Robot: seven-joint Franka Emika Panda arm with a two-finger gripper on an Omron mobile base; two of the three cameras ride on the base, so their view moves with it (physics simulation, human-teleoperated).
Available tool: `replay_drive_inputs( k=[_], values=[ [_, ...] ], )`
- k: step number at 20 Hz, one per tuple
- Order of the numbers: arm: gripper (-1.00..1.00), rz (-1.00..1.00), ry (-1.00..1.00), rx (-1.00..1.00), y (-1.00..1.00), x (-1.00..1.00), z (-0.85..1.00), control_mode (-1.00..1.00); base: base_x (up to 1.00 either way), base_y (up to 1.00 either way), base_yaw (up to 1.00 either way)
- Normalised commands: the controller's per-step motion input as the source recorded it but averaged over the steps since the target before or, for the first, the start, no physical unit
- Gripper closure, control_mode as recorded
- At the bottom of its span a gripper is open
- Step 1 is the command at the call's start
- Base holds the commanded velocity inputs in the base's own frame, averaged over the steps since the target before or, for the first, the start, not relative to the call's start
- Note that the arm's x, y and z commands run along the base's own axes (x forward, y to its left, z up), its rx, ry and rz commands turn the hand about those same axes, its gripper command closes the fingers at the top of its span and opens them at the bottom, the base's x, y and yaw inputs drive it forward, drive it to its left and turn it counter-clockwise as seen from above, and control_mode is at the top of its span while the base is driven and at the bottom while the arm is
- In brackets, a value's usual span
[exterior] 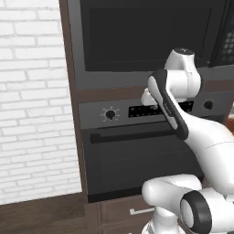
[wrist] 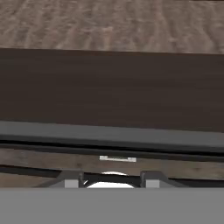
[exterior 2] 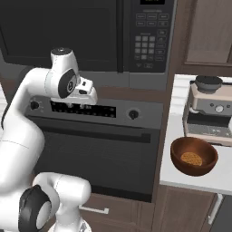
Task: Open the microwave, place the bowl with waffle inside the microwave, then close the microwave door and turn it on.
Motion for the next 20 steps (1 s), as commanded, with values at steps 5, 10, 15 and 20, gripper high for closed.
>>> replay_drive_inputs(
  k=[5, 10, 15, 20],
  values=[
    [-1.00, -0.10, -0.02, 0.12, -0.44, -0.24, -0.06, -1.00, 0.00, 0.00, 0.00],
    [-1.00, -0.42, 0.02, 0.36, -0.89, -0.31, -0.02, -1.00, 0.00, 0.00, 0.00],
    [-1.00, -0.31, 0.06, 0.37, -0.84, -0.26, -0.08, -1.00, 0.00, 0.00, 0.00],
    [-1.00, -0.35, 0.07, 0.27, -0.68, 0.00, 0.02, -1.00, 0.00, 0.00, 0.00]
  ],
)
